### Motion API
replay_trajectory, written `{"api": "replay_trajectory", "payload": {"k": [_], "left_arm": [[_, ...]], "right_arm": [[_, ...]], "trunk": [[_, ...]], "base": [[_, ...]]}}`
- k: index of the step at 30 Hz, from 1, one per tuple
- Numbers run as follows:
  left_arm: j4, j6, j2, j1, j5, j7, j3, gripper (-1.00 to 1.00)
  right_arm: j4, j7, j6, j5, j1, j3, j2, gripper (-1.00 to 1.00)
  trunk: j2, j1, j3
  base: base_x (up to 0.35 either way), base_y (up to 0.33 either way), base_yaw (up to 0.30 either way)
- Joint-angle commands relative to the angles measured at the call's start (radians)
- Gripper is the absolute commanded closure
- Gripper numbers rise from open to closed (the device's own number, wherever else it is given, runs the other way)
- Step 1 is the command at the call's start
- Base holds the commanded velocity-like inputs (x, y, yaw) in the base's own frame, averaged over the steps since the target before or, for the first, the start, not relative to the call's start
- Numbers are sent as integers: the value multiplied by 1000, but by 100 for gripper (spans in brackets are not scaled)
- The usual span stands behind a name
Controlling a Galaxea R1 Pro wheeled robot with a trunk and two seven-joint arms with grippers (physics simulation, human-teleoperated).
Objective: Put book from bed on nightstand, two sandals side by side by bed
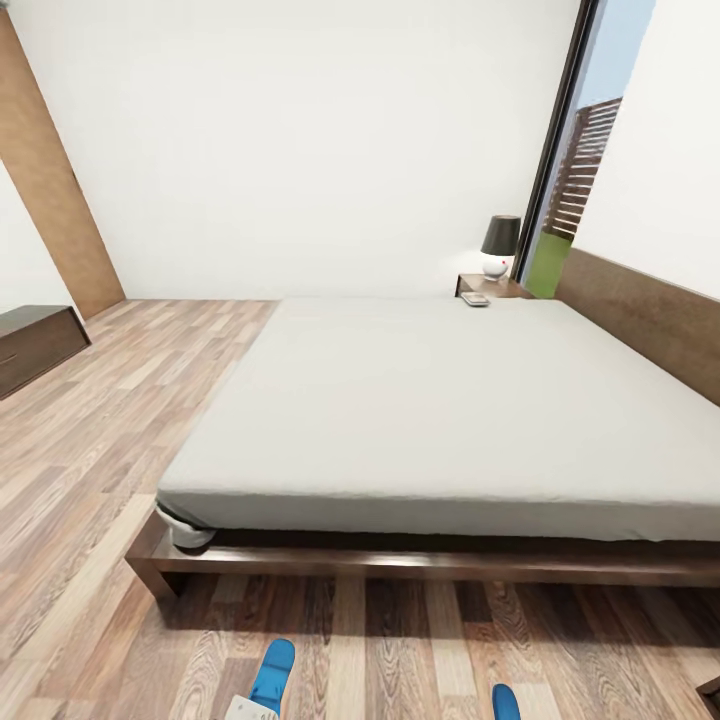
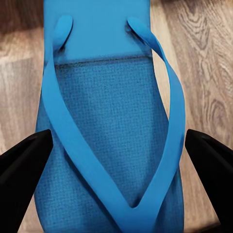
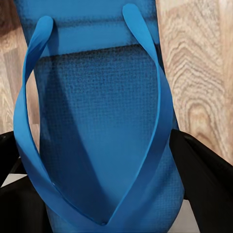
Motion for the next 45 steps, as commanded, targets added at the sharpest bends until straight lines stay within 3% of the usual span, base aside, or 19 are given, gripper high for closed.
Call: {"api": "replay_trajectory", "payload": {"k": [1, 25, 28, 30, 31, 33, 36, 39, 41, 45], "left_arm": [[1, -3, 0, -1, 6, -2, -6, 100], [-1, 1, 0, -1, 7, 1, -4, 100], [-3, 4, 3, -1, 34, 35, 36, 100], [-9, 11, 3, -3, 95, 101, 93, 100], [-15, 26, 3, -7, 118, 121, 105, 100], [-59, 136, 3, -17, 152, 145, 120, 100], [-271, 371, 10, -26, 166, 155, 126, 100], [-416, 540, 24, -28, 171, 157, 129, 100], [-455, 596, 31, -29, 172, 157, 130, 100], [-470, 625, 35, -29, 172, 157, 130, 100]], "right_arm": [[0, 2, 7, -11, 0, 6, -1, 100], [4, 11, 9, -16, -1, 3, -5, 100], [4, 14, 11, -18, 0, 3, -10, 100], [3, 15, 11, -18, -1, 3, -11, 100], [3, 15, 11, -18, -1, 2, -11, 100], [2, 16, 11, -18, 0, 1, -11, 100], [0, 18, 11, -18, 0, 1, -11, 100], [-1, 19, 11, -18, 0, 1, -11, 100], [-1, 19, 11, -18, 0, 1, -11, 100], [-1, 19, 11, -18, -1, 0, -11, 100]], "trunk": [[0, 0, -1], [0, 0, -1], [0, 0, -1], [0, 0, -1], [0, 0, -1], [0, 0, -1], [0, 0, -1], [0, 0, -1], [0, 0, -1], [0, 0, -1]], "base": [[0, 0, 2], [0, 0, 0], [0, 0, 0], [0, 0, 0], [0, 0, 0], [0, 0, 0], [0, 0, 0], [0, 0, 0], [0, 0, 0], [0, 0, 0]]}}
